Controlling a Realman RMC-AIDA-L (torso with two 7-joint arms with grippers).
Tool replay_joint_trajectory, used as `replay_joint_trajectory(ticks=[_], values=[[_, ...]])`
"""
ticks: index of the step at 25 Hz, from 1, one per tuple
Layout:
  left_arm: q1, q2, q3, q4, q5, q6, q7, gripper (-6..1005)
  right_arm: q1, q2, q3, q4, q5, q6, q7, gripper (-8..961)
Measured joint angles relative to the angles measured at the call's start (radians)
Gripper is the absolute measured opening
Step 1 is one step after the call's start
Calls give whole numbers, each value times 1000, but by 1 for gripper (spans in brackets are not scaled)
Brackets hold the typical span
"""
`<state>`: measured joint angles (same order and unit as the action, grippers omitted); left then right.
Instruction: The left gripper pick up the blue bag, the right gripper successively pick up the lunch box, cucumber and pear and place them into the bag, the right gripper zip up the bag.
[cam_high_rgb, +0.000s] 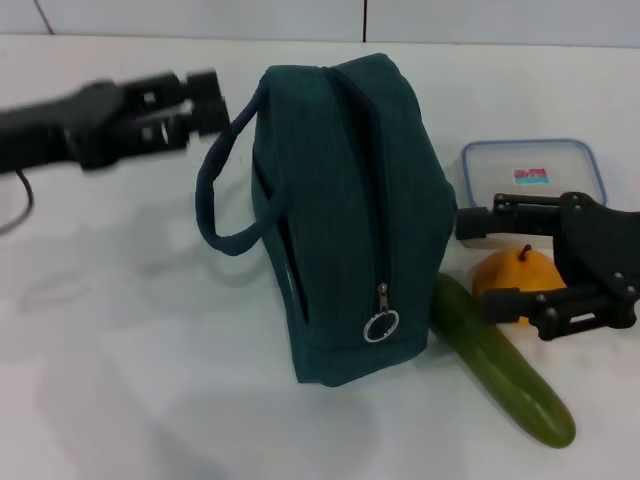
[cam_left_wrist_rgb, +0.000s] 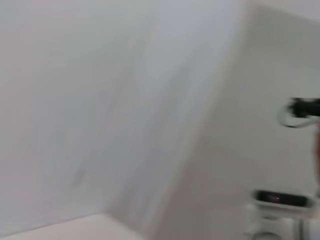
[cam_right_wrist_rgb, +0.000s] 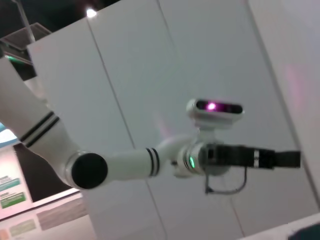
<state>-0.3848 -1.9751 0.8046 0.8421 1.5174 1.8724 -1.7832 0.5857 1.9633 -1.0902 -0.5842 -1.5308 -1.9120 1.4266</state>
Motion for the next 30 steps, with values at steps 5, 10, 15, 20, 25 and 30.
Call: replay_joint_trajectory(ticks=[5, 10, 15, 20, 25, 30], values=[[-60, 1, -23, 156, 239, -125, -313, 738, -40, -10, 34, 3, -2, 24, -17, 855], [-161, 6, -14, 172, 430, -119, -559, 732, -85, -16, 82, 4, 1, 24, -56, 850], [-207, 15, 7, 173, 435, -102, -678, 726, -105, -20, 104, 8, -1, 18, -76, 845], [-254, 27, 79, 174, 443, -101, -815, 720, -110, -21, 105, 10, -5, 21, -85, 840], [-292, 19, 88, 175, 484, -106, -887, 715, -119, -21, 105, 11, -6, 22, -103, 835], [-320, 0, 84, 175, 552, -122, -905, 709, -137, -19, 106, 12, -6, 24, -123, 831]])
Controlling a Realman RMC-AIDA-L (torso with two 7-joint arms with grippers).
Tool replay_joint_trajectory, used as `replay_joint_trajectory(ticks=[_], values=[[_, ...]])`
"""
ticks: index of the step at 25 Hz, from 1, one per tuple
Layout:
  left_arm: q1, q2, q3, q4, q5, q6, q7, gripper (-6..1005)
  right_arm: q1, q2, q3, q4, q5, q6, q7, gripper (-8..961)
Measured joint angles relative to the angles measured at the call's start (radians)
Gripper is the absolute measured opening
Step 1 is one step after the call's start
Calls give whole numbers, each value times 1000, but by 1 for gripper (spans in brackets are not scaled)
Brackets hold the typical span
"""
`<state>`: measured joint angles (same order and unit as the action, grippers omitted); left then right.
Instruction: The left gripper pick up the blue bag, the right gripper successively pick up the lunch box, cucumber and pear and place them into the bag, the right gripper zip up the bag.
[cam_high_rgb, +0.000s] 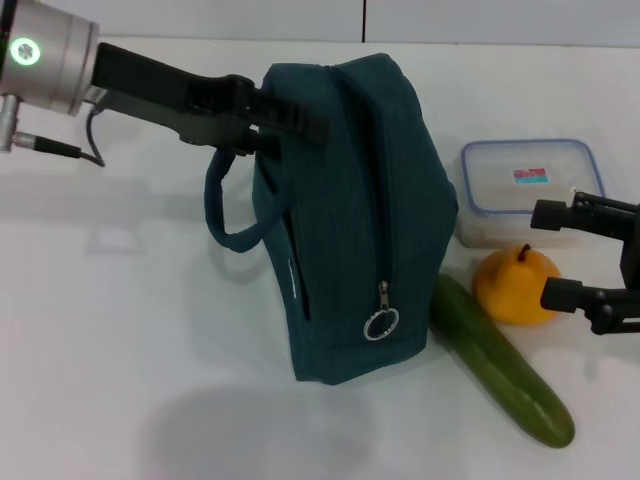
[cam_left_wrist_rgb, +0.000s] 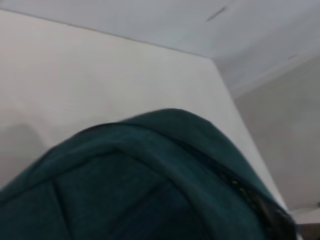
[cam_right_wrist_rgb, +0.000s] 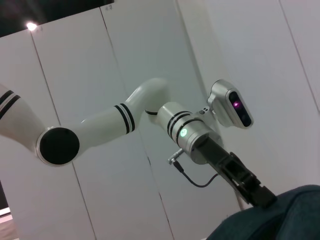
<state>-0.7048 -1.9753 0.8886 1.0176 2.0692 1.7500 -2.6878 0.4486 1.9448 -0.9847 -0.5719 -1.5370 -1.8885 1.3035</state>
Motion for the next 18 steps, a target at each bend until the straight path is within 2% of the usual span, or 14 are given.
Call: replay_joint_trajectory(ticks=[10, 13, 18], values=[[-11, -3, -7, -14, 37, -29, 3, 697, -38, -2, 0, 0, 2, -7, -3, 821], [-8, 0, -10, -14, 34, -31, 18, 515, -41, -3, 0, 0, 1, -7, -4, 818], [0, 0, -10, -14, 30, -30, 36, 275, -47, -3, 0, 0, 0, -15, -4, 813]])
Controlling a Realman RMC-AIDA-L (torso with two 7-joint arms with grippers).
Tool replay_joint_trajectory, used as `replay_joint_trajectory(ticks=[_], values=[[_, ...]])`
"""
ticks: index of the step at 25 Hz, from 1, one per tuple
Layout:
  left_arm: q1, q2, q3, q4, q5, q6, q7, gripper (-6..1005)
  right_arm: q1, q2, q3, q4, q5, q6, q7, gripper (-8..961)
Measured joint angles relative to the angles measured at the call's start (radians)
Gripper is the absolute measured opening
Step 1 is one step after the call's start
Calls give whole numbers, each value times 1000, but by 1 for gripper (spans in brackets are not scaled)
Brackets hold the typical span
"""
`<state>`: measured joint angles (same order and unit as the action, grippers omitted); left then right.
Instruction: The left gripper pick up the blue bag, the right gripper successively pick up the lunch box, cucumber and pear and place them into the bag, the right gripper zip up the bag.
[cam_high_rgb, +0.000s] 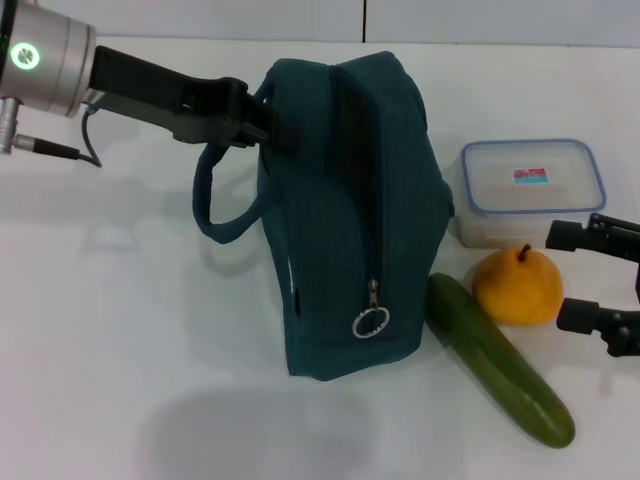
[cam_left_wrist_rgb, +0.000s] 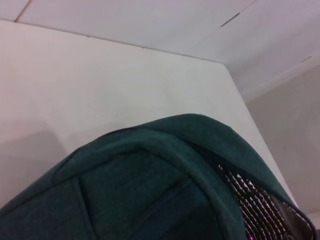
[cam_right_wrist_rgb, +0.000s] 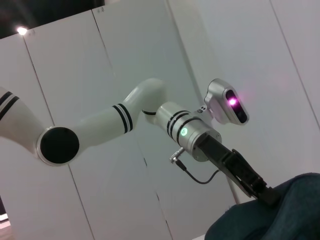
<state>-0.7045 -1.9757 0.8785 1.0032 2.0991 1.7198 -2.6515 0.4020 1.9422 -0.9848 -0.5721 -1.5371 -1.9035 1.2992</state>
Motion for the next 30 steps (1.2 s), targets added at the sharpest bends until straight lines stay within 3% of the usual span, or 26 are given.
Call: replay_joint_trajectory(ticks=[6, 11, 20, 25, 30], values=[[21, 1, -27, -5, -48, 1, 23, 55, -18, 21, 60, 20, 9, -9, 1, 807], [23, 4, -47, -12, -61, 6, 41, 44, -30, 54, 233, 106, 10, -7, 2, 802], [24, 5, -46, -37, -62, 7, 64, 45, -65, 52, 472, 288, 68, -4, 28, 794], [23, 2, -44, -37, -65, 9, 76, 46, -72, 56, 503, 368, 120, 20, 45, 789], [24, 3, -45, -60, -91, 11, 114, 47, -67, 59, 505, 417, 173, 220, 139, 784]])
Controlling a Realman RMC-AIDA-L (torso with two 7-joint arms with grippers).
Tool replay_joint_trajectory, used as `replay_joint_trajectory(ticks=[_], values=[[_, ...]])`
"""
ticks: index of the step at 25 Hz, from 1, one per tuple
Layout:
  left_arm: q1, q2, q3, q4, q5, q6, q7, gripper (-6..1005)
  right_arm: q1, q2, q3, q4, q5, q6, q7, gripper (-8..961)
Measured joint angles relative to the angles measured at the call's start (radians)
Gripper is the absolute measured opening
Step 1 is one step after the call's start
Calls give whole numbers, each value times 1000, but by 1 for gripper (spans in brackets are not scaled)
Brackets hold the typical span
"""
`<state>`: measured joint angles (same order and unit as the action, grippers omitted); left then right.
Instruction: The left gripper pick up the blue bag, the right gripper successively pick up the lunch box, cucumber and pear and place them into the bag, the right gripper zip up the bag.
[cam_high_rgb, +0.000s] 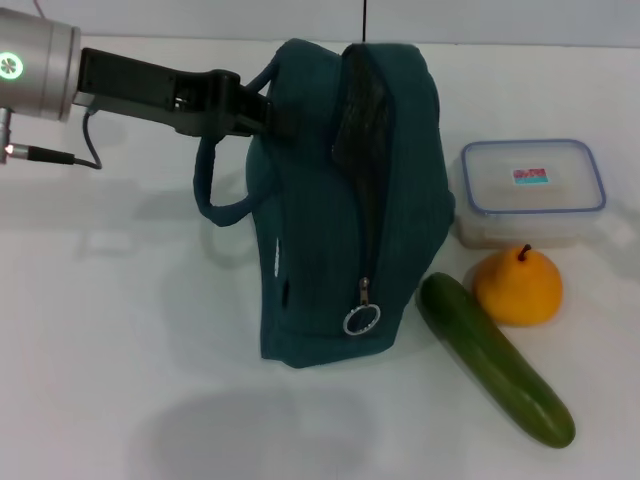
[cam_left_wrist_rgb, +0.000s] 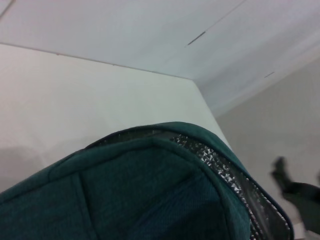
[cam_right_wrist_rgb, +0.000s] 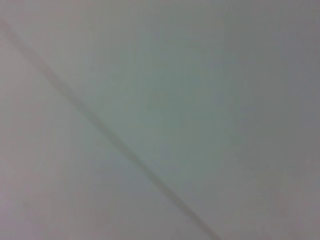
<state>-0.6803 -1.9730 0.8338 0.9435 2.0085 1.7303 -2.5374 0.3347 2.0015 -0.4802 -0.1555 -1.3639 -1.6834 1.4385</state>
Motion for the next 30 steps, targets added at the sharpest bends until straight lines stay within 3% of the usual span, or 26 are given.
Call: replay_joint_trajectory(ticks=[7, 11, 30], values=[[-2, 2, 2, -39, -27, 0, 58, 48, 20, 10, 2, 43, 35, 282, 139, 777], [0, -1, 3, -40, -25, 0, 92, 48, 39, 12, 1, 67, 41, 375, 235, 773], [29, -11, 4, -40, -28, 1, 145, 50, 160, 24, -20, 192, 49, 429, 310, 755]])
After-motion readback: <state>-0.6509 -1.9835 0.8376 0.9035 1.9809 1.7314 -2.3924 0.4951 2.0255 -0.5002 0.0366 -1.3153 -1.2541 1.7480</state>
